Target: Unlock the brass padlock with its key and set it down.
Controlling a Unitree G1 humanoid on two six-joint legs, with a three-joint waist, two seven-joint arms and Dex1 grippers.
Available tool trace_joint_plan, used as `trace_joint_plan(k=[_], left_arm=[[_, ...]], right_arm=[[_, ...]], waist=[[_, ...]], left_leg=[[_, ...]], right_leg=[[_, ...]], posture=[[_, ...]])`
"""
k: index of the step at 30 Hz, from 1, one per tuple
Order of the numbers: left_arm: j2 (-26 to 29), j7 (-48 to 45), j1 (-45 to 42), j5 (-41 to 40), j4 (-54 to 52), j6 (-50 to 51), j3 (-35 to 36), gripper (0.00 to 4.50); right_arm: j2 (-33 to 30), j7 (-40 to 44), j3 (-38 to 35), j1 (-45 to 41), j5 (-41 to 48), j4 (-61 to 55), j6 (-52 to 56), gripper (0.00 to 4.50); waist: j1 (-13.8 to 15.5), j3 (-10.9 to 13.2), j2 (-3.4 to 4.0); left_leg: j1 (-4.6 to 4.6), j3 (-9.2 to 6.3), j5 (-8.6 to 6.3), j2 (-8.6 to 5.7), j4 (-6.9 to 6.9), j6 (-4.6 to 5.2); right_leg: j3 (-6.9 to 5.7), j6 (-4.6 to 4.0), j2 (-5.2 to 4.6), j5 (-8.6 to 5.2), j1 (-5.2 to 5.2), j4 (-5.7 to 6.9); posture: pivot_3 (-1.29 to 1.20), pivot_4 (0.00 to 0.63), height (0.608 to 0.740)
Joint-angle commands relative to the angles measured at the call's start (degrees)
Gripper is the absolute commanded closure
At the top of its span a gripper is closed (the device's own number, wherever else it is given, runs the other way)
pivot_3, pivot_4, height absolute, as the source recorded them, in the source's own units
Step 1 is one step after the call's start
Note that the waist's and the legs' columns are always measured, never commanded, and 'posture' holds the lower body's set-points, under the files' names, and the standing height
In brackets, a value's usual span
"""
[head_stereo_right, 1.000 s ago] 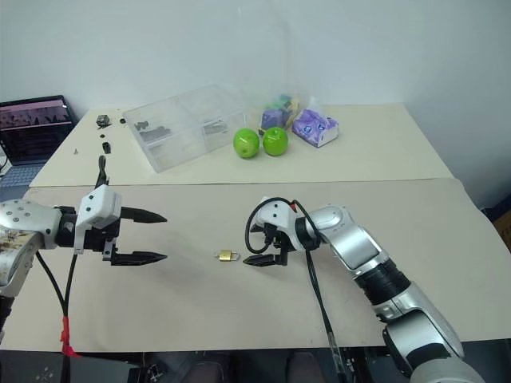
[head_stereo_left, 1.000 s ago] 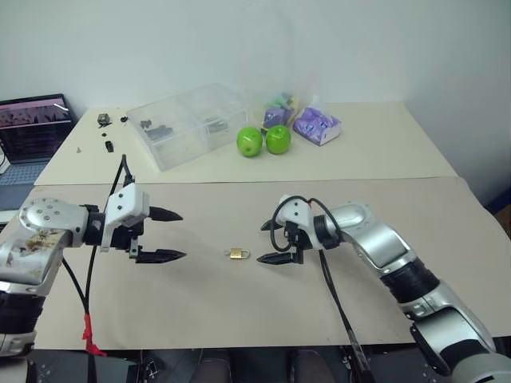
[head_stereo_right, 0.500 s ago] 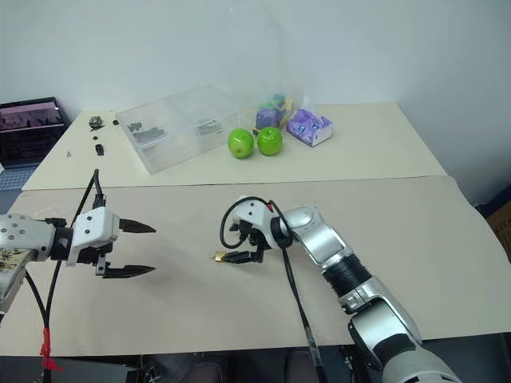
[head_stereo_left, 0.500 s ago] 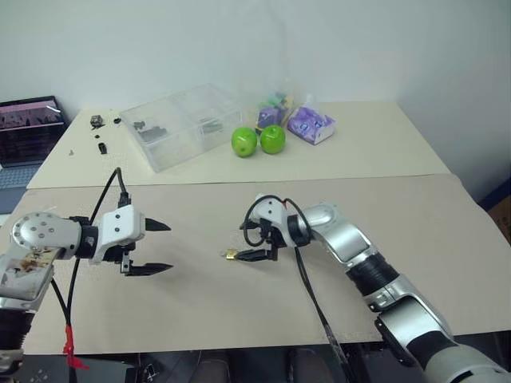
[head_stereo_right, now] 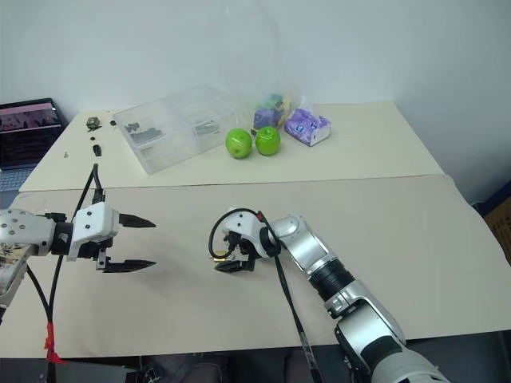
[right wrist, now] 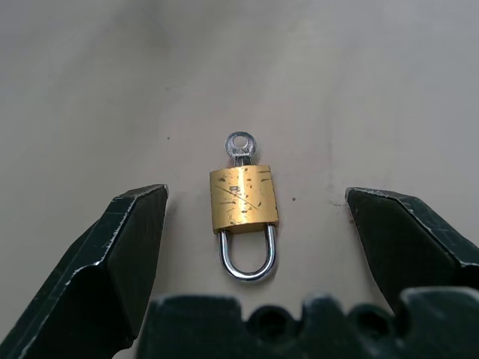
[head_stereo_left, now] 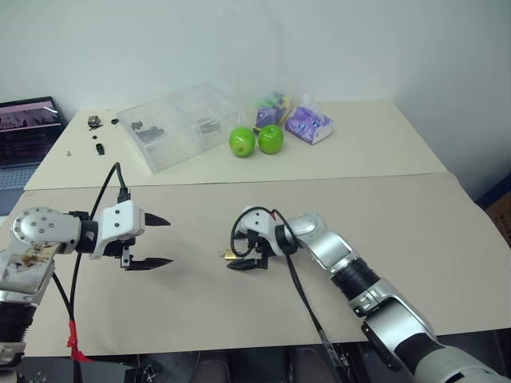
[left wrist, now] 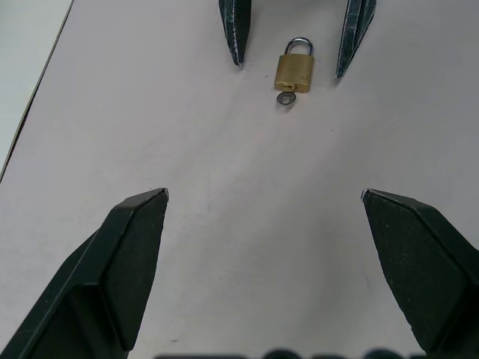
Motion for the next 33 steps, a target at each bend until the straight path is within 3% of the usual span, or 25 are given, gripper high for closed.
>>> trace_joint_plan(k=[1, 5, 8, 13, 17, 24, 33], left_arm=[[0.39, -0.33, -0.99, -0.09, -0.64, -0.82, 0.43, 0.09], [0.47, -0.27, -0.84, -0.08, -0.97, -0.68, 0.52, 0.09], [0.54, -0.2, -0.7, -0.07, -1.1, -0.58, 0.61, 0.0], [0.36, -0.04, -1.17, 0.24, -0.77, -0.73, 0.3, 0.0], [0.15, -0.01, -1.65, 0.29, -0.78, -0.57, -0.14, 0.0], [-0.77, 0.17, -2.85, -1.89, -1.44, 3.35, -0.39, 0.0], [-8.73, 6.88, -9.07, -4.02, -4.63, 17.13, -4.05, 0.0]], right_arm=[[1.68, -0.73, -0.6, -0.72, -0.65, 1.79, -2.51, 0.0], [2.74, -1.61, -1.5, -1.17, -1.05, 4.58, -3.44, 0.0], [2.97, -1.87, -1.64, -1.28, -1.39, 5.61, -3.99, 0.73], [3.91, -2.2, -2.14, -1.63, -1.58, 6.23, -3.85, 2.57], [4.13, -2.03, -2.43, -1.28, -1.76, 5.8, -3.42, 3.59], [1.66, -2.02, -3.53, -0.26, -2.23, 0.98, -3.14, 3.59], [-10.54, 1.8, -7.72, 4.29, 0.41, -19.73, -1.69, 3.59]], waist=[[0.0, -0.01, 0.0], [-0.32, -0.05, -0.02], [-0.56, -0.05, -0.02], [-0.61, -0.05, -0.02], [-0.61, -0.05, -0.02], [-0.56, -0.06, -0.02], [0.18, -0.12, -0.13]], left_leg=[[0.0, 0.0, 0.0, 0.0, 0.0, 0.0], [0.06, 0.09, 0.0, 0.07, 0.0, 0.0], [0.16, 0.14, 0.0, 0.17, -0.02, 0.0], [0.19, 0.14, -0.03, 0.29, -0.06, 0.05], [0.18, 0.14, -0.05, 0.31, -0.06, 0.08], [0.16, 0.14, -0.05, 0.34, -0.06, 0.08], [-0.03, 0.12, -0.06, 0.35, 0.06, 0.1]], right_leg=[[0.0, 0.0, 0.0, 0.0, -0.01, 0.01], [0.0, -0.04, 0.04, 0.03, -0.05, 0.1], [0.01, -0.08, 0.13, 0.06, -0.03, 0.11], [0.02, -0.09, 0.25, 0.07, -0.05, 0.13], [0.02, -0.09, 0.26, 0.08, -0.11, 0.2], [0.03, -0.08, 0.3, 0.08, -0.31, 0.48], [-0.02, 0.04, 0.31, 0.14, -0.39, 0.5]], posture=[[0.0, 0.15, 0.74], [0.0, 0.15, 0.74], [0.0, 0.15, 0.74], [0.0, 0.15, 0.74], [0.0, 0.15, 0.74], [0.0, 0.15, 0.74], [0.0, 0.15, 0.74]])
